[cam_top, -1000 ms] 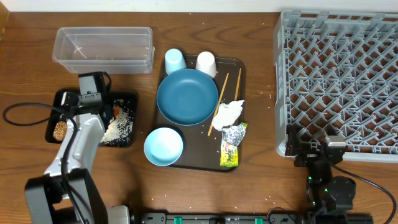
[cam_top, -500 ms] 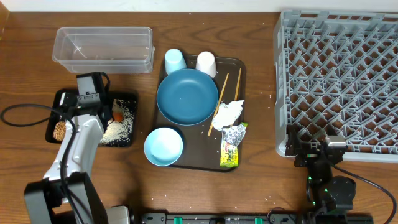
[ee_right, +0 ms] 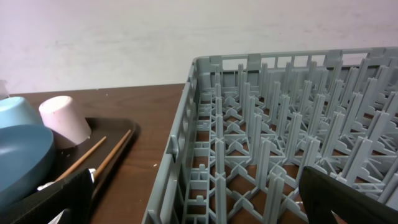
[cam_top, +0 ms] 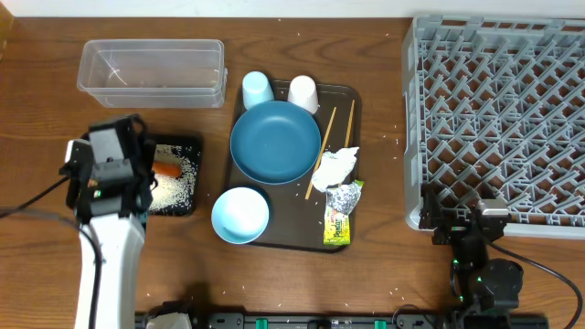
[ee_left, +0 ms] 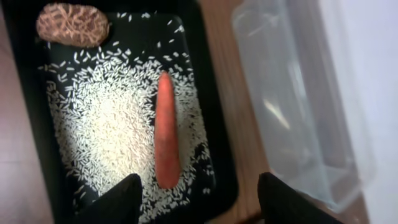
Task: Sort waste into correct bins and load items into the dishwasher rack
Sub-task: 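Open the left gripper to drop the carrot onto the rice tray, then move the left gripper back to the foil snack bar on the tray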
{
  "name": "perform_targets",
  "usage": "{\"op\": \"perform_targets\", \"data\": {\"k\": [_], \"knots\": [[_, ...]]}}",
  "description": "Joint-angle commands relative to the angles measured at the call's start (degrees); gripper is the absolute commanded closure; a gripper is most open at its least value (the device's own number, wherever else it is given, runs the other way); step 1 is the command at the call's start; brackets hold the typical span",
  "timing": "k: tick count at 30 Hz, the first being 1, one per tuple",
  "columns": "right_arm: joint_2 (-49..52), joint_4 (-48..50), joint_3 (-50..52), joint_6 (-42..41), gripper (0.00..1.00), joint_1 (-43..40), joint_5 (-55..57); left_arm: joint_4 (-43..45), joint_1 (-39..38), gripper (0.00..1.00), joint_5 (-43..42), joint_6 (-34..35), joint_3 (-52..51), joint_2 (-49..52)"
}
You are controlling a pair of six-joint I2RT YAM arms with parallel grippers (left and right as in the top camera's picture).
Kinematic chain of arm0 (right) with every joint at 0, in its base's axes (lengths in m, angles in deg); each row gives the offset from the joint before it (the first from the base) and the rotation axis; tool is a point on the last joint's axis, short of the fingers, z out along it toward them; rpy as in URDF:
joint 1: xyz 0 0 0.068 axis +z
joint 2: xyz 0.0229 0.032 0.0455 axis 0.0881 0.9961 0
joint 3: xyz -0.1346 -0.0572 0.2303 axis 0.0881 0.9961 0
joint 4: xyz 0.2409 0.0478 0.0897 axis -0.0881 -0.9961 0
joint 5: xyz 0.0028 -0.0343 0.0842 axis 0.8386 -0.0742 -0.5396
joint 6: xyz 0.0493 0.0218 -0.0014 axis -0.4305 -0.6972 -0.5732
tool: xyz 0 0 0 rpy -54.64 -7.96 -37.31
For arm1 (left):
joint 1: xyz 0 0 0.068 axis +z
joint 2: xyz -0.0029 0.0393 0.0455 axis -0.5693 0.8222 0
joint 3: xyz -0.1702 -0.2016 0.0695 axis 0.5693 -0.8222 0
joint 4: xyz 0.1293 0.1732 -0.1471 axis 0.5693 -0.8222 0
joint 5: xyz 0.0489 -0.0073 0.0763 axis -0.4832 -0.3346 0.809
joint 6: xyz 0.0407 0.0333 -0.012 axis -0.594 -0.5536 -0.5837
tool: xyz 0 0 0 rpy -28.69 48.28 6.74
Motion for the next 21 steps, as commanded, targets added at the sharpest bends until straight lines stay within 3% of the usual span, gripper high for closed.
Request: {"op": "perform_targets", "data": {"k": [1, 11, 16, 21], "knots": [[-0.02, -0.24, 0.07, 0.55, 0.01, -0.96, -0.04, -1.31, 0.24, 0.38, -0.26, -0.55, 0.85, -3.04], [-0.02, -0.24, 0.07, 0.55, 0.01, -0.96, -0.04, -6.62, 0.24, 0.34, -0.33, -0.52, 0.83, -3.93], [-0.02, -0.24, 0.07, 0.55, 0.01, -0.96, -0.02, -7.28, 0.24, 0.18, -6.69, -0.52, 0.83, -3.85], [-0.02, -0.24, 0.07, 0.55, 0.01, -0.96, -0.02, -8.48, 0.17, 0.08, -16.20, -0.90, 0.83, -3.80]]}}
